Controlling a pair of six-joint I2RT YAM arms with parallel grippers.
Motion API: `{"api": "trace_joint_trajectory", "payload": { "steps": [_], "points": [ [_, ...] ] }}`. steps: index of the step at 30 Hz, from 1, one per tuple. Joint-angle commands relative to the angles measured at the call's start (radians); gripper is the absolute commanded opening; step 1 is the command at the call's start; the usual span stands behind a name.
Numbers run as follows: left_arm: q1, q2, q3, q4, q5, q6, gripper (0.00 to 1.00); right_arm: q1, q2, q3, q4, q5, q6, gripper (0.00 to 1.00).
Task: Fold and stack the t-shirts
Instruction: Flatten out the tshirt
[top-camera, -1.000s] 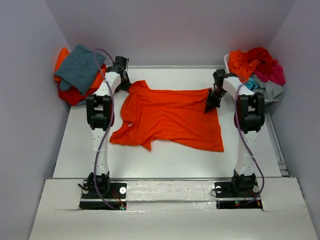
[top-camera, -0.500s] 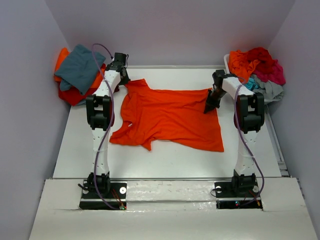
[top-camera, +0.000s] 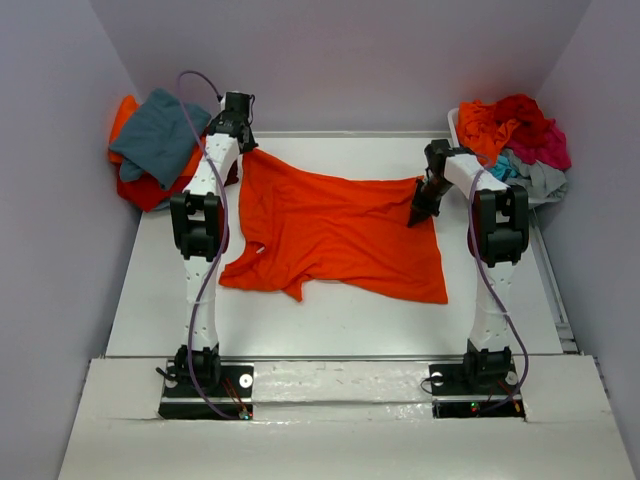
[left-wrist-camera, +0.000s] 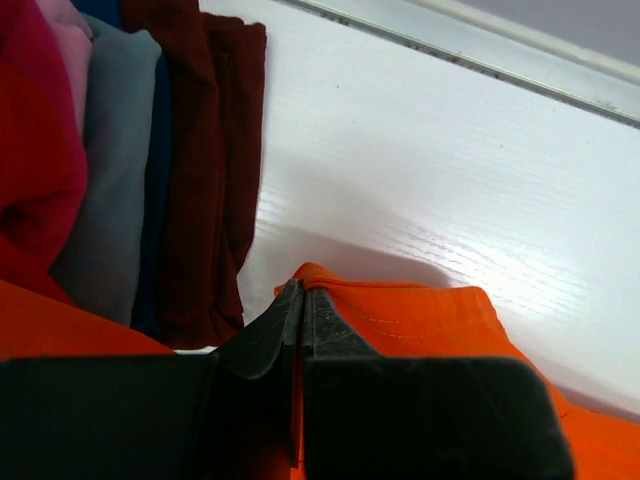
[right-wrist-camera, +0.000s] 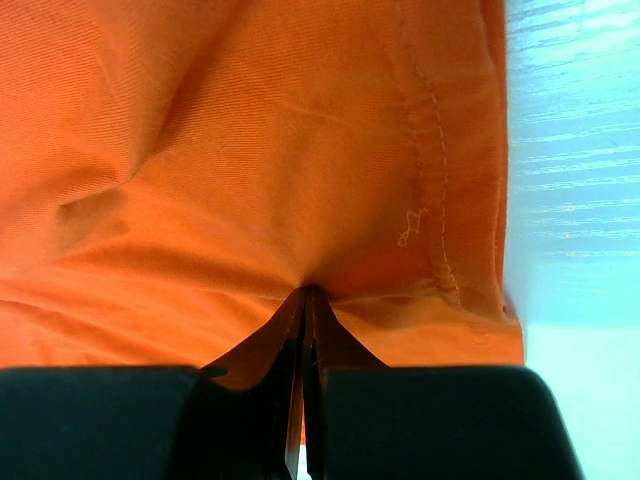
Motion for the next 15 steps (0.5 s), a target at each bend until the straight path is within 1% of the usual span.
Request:
{"api": "trace_joint_trajectory", "payload": {
  "steps": [1, 4, 5, 7, 8, 9, 10, 11, 12, 13, 15],
  "points": [
    [0.001, -0.009, 0.066, 0.037, -0.044, 0.030, 0.06, 0.010, -0.009, 0.031, -0.008, 0.019, -0.016, 0.07],
    [0.001, 0.005, 0.080, 0.036, -0.039, 0.042, 0.06, 0.010, -0.007, 0.029, -0.008, 0.019, -0.016, 0.07],
    [0.001, 0.010, 0.085, 0.033, -0.038, 0.040, 0.08, 0.010, -0.009, 0.029, -0.008, 0.017, -0.017, 0.07],
    [0.001, 0.019, 0.086, 0.025, -0.038, 0.040, 0.14, 0.010, -0.009, 0.028, -0.008, 0.016, -0.017, 0.07],
    [0.001, 0.020, 0.085, 0.023, -0.035, 0.040, 0.21, 0.010, -0.010, 0.028, -0.008, 0.016, -0.017, 0.07],
    [0.001, 0.019, 0.080, 0.023, -0.035, 0.039, 0.25, 0.010, -0.012, 0.028, -0.009, 0.016, -0.019, 0.07],
    [0.001, 0.019, 0.070, 0.025, -0.033, 0.036, 0.33, 0.010, -0.010, 0.026, -0.005, 0.016, -0.019, 0.07],
    [0.001, 0.017, 0.065, 0.025, -0.032, 0.036, 0.38, 0.010, -0.010, 0.025, -0.004, 0.014, -0.019, 0.07],
    [0.001, 0.017, 0.059, 0.028, -0.032, 0.034, 0.45, 0.010, -0.012, 0.025, -0.004, 0.014, -0.019, 0.07],
    [0.001, 0.017, 0.050, 0.028, -0.033, 0.033, 0.55, 0.010, -0.012, 0.025, -0.003, 0.013, -0.019, 0.07],
    [0.001, 0.016, 0.040, 0.025, -0.032, 0.031, 0.64, 0.010, -0.013, 0.026, -0.003, 0.011, -0.019, 0.07]
  ]
}}
